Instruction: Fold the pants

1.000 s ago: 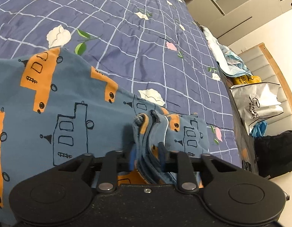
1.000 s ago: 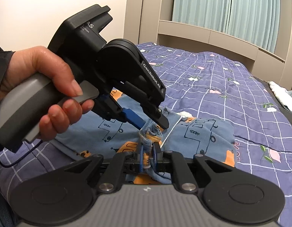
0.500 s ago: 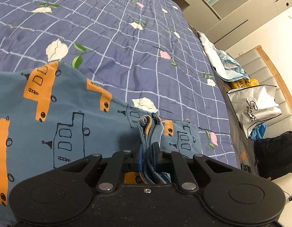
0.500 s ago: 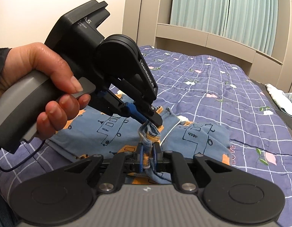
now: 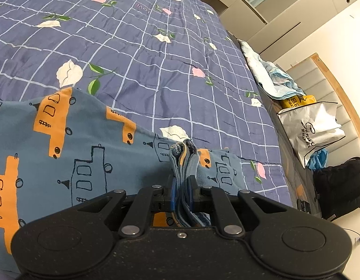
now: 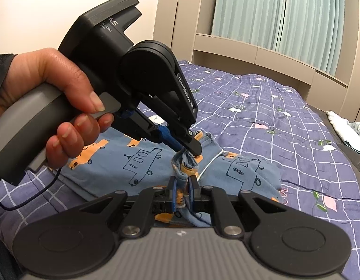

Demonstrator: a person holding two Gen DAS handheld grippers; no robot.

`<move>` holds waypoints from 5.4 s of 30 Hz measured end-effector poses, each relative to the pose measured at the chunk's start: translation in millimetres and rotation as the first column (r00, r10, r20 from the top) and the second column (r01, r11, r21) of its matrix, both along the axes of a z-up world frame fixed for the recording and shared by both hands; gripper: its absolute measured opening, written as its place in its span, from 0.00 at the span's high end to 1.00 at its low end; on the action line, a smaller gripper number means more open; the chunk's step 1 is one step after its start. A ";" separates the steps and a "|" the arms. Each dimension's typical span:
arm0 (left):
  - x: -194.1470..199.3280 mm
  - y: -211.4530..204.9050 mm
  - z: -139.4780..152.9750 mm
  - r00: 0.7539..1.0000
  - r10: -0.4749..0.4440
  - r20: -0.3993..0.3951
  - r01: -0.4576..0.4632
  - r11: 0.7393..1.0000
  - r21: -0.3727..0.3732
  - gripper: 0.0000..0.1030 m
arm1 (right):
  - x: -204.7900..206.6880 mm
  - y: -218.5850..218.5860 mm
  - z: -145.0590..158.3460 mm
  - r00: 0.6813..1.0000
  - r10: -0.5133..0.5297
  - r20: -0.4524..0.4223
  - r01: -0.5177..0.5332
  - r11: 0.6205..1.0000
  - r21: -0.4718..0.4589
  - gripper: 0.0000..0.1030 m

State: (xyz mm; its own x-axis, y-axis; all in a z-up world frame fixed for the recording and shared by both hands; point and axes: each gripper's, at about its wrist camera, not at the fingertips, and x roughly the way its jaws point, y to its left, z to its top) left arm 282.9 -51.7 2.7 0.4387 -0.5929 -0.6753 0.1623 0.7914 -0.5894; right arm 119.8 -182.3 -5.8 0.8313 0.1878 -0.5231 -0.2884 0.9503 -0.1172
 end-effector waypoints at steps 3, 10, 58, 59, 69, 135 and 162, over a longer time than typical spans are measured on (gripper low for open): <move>-0.4 0.7 0.5 1.000 0.001 0.001 -0.001 1.000 0.001 0.90 | 1.3 -1.7 -0.9 1.000 0.004 0.001 -0.004 1.000 -0.001 0.89; -3.4 4.7 6.3 1.000 -0.004 0.016 0.004 1.000 0.012 0.90 | 1.1 -2.3 0.9 1.000 0.016 0.004 -0.016 1.000 -0.001 0.89; -26.0 73.0 -29.3 0.979 0.152 0.138 -0.194 0.906 0.376 0.05 | 61.3 -30.2 -13.4 0.995 -0.100 0.024 0.101 0.993 -0.062 0.00; -26.5 71.5 -30.6 0.976 0.156 0.150 -0.204 0.898 0.390 0.05 | 68.5 -34.8 -14.5 0.992 -0.124 0.023 0.125 0.991 -0.057 0.00; -28.2 56.7 -40.1 0.976 0.098 0.195 -0.184 0.851 0.491 0.01 | 108.2 -57.7 -45.5 0.976 -0.212 -0.056 0.207 0.975 -0.079 0.00; -106.2 261.7 -43.2 0.827 0.466 0.315 -0.510 0.857 0.071 0.02 | 39.8 69.9 -50.2 1.000 0.001 -0.027 -0.004 0.993 -0.122 0.00; -100.2 128.2 74.6 0.800 0.179 0.573 -0.305 0.943 0.132 0.83 | 37.9 15.9 -26.3 0.997 -0.072 0.036 0.074 0.997 -0.036 0.00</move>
State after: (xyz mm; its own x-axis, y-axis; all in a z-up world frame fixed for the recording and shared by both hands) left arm 182.8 76.4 77.2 0.8810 -0.2913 -0.3729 0.1926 0.9406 -0.2796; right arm 157.7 -166.4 -32.0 0.8601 0.1069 -0.4989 -0.2135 0.9635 -0.1616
